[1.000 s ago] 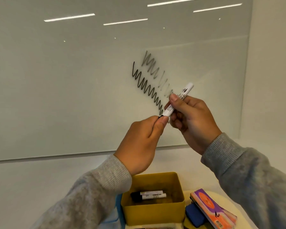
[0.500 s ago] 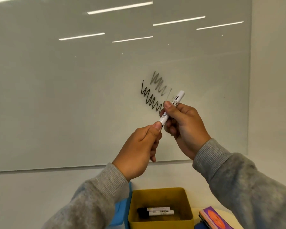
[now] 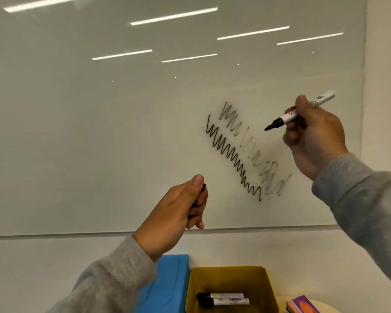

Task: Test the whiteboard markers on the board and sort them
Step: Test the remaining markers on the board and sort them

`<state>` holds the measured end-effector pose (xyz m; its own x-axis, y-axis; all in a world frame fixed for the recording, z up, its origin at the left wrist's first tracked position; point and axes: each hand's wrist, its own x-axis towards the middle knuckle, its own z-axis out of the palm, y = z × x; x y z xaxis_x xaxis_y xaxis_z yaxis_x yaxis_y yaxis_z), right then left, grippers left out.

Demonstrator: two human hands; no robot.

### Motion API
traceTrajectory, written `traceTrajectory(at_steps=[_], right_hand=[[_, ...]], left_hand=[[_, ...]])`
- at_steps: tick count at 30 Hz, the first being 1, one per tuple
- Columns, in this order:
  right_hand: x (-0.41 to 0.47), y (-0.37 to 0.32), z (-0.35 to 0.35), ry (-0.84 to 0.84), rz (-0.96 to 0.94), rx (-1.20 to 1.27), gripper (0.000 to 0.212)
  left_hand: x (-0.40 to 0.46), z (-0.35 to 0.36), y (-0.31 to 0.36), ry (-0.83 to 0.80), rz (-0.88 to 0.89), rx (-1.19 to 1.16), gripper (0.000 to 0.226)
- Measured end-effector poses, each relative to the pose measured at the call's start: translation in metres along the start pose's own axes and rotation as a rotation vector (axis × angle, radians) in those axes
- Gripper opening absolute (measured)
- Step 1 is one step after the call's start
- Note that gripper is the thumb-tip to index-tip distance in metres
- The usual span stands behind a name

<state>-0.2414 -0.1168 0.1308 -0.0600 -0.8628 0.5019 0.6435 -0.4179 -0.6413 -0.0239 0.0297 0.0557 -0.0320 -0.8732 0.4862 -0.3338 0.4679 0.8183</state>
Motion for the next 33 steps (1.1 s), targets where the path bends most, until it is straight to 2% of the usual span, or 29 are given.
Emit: traceTrajectory(at_steps=[4, 7, 11, 13, 15, 18, 21, 27, 33], right_hand=[[-0.019, 0.01, 0.005, -0.177, 0.014, -0.131, 0.017], [-0.029, 0.022, 0.014, -0.267, -0.067, -0.3, 0.012], [-0.036, 0.037, 0.034, -0.363, -0.182, -0.441, 0.012], [-0.034, 0.046, 0.045, -0.352, -0.205, -0.465, 0.006], [-0.031, 0.059, 0.054, -0.341, -0.256, -0.535, 0.003], [-0.024, 0.076, 0.062, -0.346, -0.382, -0.626, 0.007], [-0.013, 0.083, 0.069, -0.357, -0.542, -0.702, 0.013], [0.006, 0.084, 0.084, -0.325, -0.797, -0.881, 0.01], [0.008, 0.095, 0.079, -0.341, -0.891, -0.956, 0.01]], left_hand=[[0.022, -0.022, -0.008, 0.306, 0.061, 0.046, 0.044], [0.048, -0.04, -0.009, 0.484, 0.144, 0.264, 0.042], [0.074, -0.055, -0.008, 0.595, 0.303, 0.618, 0.03], [0.087, -0.06, -0.013, 0.622, 0.367, 0.778, 0.026], [0.1, -0.062, -0.024, 0.595, 0.321, 0.886, 0.041], [0.114, -0.059, -0.049, 0.587, 0.278, 1.054, 0.057], [0.122, -0.059, -0.068, 0.683, 0.338, 1.202, 0.059], [0.124, -0.063, -0.077, 0.716, 0.404, 1.347, 0.059], [0.124, -0.065, -0.08, 0.726, 0.416, 1.404, 0.06]])
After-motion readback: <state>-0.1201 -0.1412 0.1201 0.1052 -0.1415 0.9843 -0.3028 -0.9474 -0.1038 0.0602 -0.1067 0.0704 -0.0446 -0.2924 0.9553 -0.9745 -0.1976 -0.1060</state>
